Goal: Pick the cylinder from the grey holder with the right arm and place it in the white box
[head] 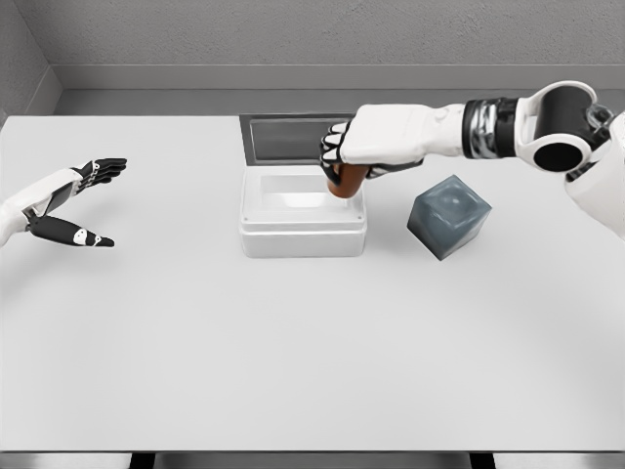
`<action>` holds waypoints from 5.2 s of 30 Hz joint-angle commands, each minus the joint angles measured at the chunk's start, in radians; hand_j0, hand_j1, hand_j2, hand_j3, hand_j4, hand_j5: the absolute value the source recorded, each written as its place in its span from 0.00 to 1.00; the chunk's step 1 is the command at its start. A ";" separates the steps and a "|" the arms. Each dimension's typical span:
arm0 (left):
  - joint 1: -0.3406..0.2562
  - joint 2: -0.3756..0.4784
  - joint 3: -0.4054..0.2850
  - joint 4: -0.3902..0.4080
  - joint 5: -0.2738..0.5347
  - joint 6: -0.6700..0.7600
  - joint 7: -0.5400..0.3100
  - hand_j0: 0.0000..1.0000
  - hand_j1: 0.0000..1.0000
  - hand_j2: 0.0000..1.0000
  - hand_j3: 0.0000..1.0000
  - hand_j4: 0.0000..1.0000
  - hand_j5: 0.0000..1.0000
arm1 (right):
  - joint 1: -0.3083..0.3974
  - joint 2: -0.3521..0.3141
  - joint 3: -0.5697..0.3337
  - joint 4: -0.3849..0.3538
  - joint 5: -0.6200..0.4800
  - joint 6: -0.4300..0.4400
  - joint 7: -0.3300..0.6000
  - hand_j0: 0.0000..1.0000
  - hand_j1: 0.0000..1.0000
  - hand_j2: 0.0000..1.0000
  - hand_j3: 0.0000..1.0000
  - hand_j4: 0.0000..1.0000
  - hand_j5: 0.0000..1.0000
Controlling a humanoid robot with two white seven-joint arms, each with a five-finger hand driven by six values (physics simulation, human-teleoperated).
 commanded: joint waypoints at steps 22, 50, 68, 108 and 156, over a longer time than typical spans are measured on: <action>-0.002 -0.002 0.002 0.000 -0.008 0.001 -0.001 1.00 1.00 1.00 1.00 1.00 1.00 | -0.006 0.055 0.026 0.112 0.018 0.018 0.003 0.21 0.21 0.21 0.21 0.21 0.21; -0.002 -0.002 0.004 0.000 -0.016 0.001 -0.001 1.00 1.00 1.00 1.00 1.00 1.00 | -0.002 -0.011 -0.120 -0.084 0.049 -0.007 0.003 1.00 1.00 1.00 1.00 1.00 1.00; -0.179 -0.482 0.128 0.320 -0.071 0.001 -0.014 1.00 1.00 1.00 1.00 1.00 1.00 | 0.293 -0.290 -0.520 -0.069 0.020 -0.007 0.003 1.00 1.00 1.00 1.00 1.00 1.00; -0.091 -0.560 0.343 0.357 -0.114 0.001 -0.276 1.00 1.00 1.00 1.00 1.00 1.00 | 0.288 -0.281 -0.433 -0.086 0.021 -0.007 0.003 1.00 1.00 1.00 1.00 1.00 1.00; -0.049 -0.410 0.344 0.208 -0.050 0.001 -0.300 1.00 1.00 1.00 1.00 1.00 1.00 | 0.290 -0.292 -0.427 -0.109 0.023 -0.007 0.003 1.00 1.00 1.00 1.00 1.00 1.00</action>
